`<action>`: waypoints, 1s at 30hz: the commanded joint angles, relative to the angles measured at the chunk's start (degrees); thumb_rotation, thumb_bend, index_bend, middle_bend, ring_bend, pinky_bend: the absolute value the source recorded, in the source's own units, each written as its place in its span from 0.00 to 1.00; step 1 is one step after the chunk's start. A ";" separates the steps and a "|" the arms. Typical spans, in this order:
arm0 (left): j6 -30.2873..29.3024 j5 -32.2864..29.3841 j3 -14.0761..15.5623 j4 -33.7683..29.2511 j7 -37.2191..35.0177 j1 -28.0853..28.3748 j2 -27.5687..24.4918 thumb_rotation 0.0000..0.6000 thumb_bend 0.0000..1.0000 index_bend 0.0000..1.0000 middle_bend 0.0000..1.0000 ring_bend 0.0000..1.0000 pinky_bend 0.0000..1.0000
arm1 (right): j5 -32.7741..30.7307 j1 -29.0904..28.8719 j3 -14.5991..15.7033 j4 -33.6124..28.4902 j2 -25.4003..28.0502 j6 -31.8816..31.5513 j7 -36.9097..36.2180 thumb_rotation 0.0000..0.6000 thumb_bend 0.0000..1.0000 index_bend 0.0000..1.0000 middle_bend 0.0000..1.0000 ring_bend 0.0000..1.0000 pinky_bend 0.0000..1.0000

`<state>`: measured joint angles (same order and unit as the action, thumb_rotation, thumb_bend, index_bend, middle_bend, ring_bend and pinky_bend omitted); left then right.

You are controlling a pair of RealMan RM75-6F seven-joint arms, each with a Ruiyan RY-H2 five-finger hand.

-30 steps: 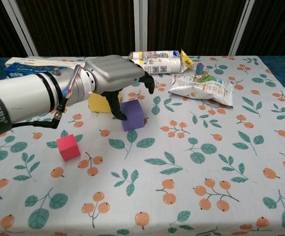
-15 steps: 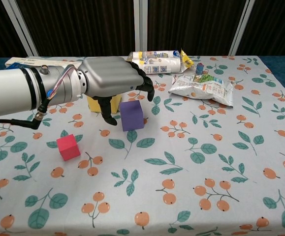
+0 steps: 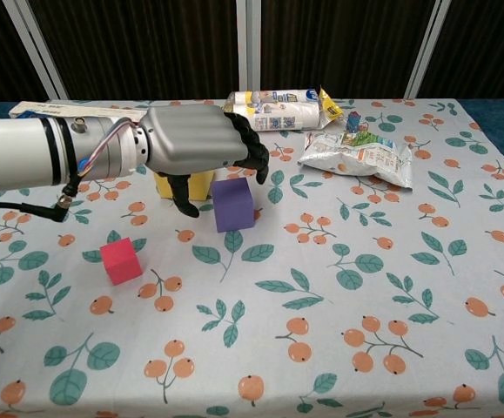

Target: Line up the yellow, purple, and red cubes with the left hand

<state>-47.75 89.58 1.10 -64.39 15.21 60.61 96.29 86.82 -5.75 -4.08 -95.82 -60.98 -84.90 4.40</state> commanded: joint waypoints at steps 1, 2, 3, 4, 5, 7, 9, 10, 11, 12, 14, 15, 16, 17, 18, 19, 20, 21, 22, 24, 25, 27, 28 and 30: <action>-1.11 2.62 1.11 2.57 -2.78 0.61 1.28 1.00 0.10 0.31 0.27 0.18 0.15 | -0.01 0.00 0.00 -0.07 -0.05 0.03 0.08 1.00 0.07 0.08 0.18 0.02 0.14; -1.51 3.45 1.32 3.51 -3.88 0.78 1.77 1.00 0.10 0.31 0.27 0.18 0.15 | 0.01 0.02 -0.01 -0.11 -0.08 -0.04 0.15 1.00 0.07 0.08 0.18 0.02 0.14; -1.83 4.01 1.45 4.24 -4.78 0.90 2.15 1.00 0.10 0.31 0.27 0.18 0.15 | -0.01 0.04 -0.03 -0.14 -0.09 -0.07 0.20 1.00 0.07 0.08 0.18 0.02 0.14; -2.27 4.83 1.68 5.33 -6.00 1.08 2.69 1.00 0.10 0.31 0.27 0.18 0.15 | -0.09 0.07 -0.04 -0.19 -0.06 -0.07 0.26 1.00 0.07 0.08 0.18 0.02 0.14; -2.57 5.49 1.90 6.29 -6.86 1.26 3.10 1.00 0.10 0.31 0.27 0.18 0.15 | -0.14 0.11 -0.03 -0.22 -0.04 -0.09 0.30 1.00 0.07 0.08 0.18 0.02 0.14; -3.15 6.70 2.34 8.39 -8.27 1.58 3.89 1.00 0.10 0.32 0.27 0.18 0.15 | -0.22 0.16 -0.04 -0.27 -0.01 -0.13 0.41 1.00 0.07 0.08 0.18 0.02 0.14; -3.82 7.85 2.85 10.60 -10.10 1.83 4.73 1.00 0.10 0.36 0.29 0.18 0.15 | -0.29 0.22 -0.03 -0.32 0.01 -0.15 0.47 1.00 0.07 0.08 0.18 0.02 0.14; -4.09 8.28 3.09 11.47 -10.82 1.89 5.02 1.00 0.11 0.38 0.30 0.18 0.15 | -0.30 0.23 -0.04 -0.33 0.01 -0.15 0.50 1.00 0.07 0.08 0.18 0.02 0.14; -4.34 8.68 3.36 12.49 -11.66 1.89 5.36 1.00 0.11 0.39 0.32 0.18 0.15 | -0.34 0.22 -0.05 -0.34 0.01 -0.11 0.53 1.00 0.07 0.08 0.18 0.02 0.14; -4.50 8.95 3.56 13.16 -12.18 1.87 5.57 1.00 0.11 0.40 0.33 0.18 0.15 | -0.37 0.21 -0.07 -0.35 0.01 -0.09 0.53 1.00 0.07 0.08 0.18 0.02 0.14; -4.88 9.42 3.99 14.43 -13.37 1.73 6.07 1.00 0.12 0.42 0.37 0.19 0.15 | -0.46 0.16 -0.10 -0.34 0.00 0.03 0.54 1.00 0.07 0.08 0.18 0.02 0.14; -5.22 9.67 4.14 14.98 -13.77 1.65 6.30 1.00 0.12 0.43 0.38 0.19 0.15 | -0.48 0.14 -0.12 -0.35 -0.01 0.07 0.56 1.00 0.07 0.08 0.18 0.02 0.14; -5.56 9.97 4.33 15.55 -14.15 1.59 6.50 1.00 0.13 0.45 0.42 0.20 0.15 | -0.50 0.11 -0.14 -0.36 -0.01 0.11 0.57 1.00 0.07 0.08 0.18 0.02 0.14; -5.95 10.22 4.49 16.07 -14.53 1.49 6.67 1.00 0.14 0.46 0.44 0.22 0.15 | -0.50 0.10 -0.13 -0.38 -0.01 0.14 0.58 1.00 0.07 0.08 0.18 0.02 0.14; -6.60 10.59 4.70 16.59 -15.09 1.34 6.83 1.00 0.14 0.47 0.46 0.22 0.16 | -0.47 0.12 -0.14 -0.40 0.00 0.10 0.57 1.00 0.07 0.08 0.18 0.02 0.14; -7.16 10.92 4.89 16.88 -15.50 1.23 6.83 1.00 0.15 0.49 0.48 0.23 0.16 | -0.46 0.16 -0.13 -0.40 0.00 0.04 0.58 1.00 0.07 0.08 0.18 0.02 0.14; -7.84 11.21 5.04 17.05 -15.83 1.06 6.76 1.00 0.15 0.50 0.49 0.23 0.16 | -0.44 0.21 -0.11 -0.38 0.00 -0.03 0.57 1.00 0.07 0.08 0.18 0.02 0.14; -8.93 11.68 5.26 17.09 -16.23 0.81 6.52 1.00 0.15 0.50 0.49 0.24 0.16 | -0.45 0.24 -0.13 -0.35 0.00 -0.10 0.53 1.00 0.07 0.08 0.18 0.02 0.14; -9.88 12.06 5.42 17.05 -16.47 0.58 6.27 1.00 0.15 0.50 0.49 0.24 0.16 | -0.47 0.25 -0.15 -0.35 0.01 -0.11 0.49 1.00 0.07 0.08 0.18 0.02 0.14; -12.15 13.04 5.94 16.97 -16.94 -0.01 5.49 1.00 0.15 0.50 0.49 0.24 0.16 | -0.45 0.28 -0.14 -0.34 0.03 -0.15 0.45 1.00 0.07 0.08 0.18 0.02 0.14; -12.95 13.50 6.27 16.92 -16.98 -0.27 5.15 1.00 0.15 0.50 0.49 0.24 0.16 | -0.39 0.30 -0.12 -0.33 0.02 -0.19 0.43 1.00 0.07 0.08 0.18 0.02 0.14; -14.46 14.55 7.06 17.00 -16.65 -0.80 4.36 1.00 0.15 0.50 0.49 0.24 0.16 | -0.21 0.29 -0.10 -0.34 -0.01 -0.25 0.40 1.00 0.07 0.08 0.18 0.02 0.14; -14.86 14.97 7.42 17.10 -16.37 -0.98 4.02 1.00 0.15 0.50 0.49 0.24 0.16 | -0.10 0.30 -0.06 -0.36 -0.03 -0.29 0.43 1.00 0.07 0.08 0.18 0.02 0.14; -15.68 15.86 8.18 17.36 -15.66 -1.39 3.32 1.00 0.15 0.50 0.49 0.24 0.16 | 0.11 0.34 0.00 -0.44 -0.05 -0.41 0.50 1.00 0.07 0.08 0.18 0.02 0.14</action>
<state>-62.92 104.88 8.76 -47.23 -0.88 59.63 100.12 86.93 -5.41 -4.08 -96.26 -61.03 -85.31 4.89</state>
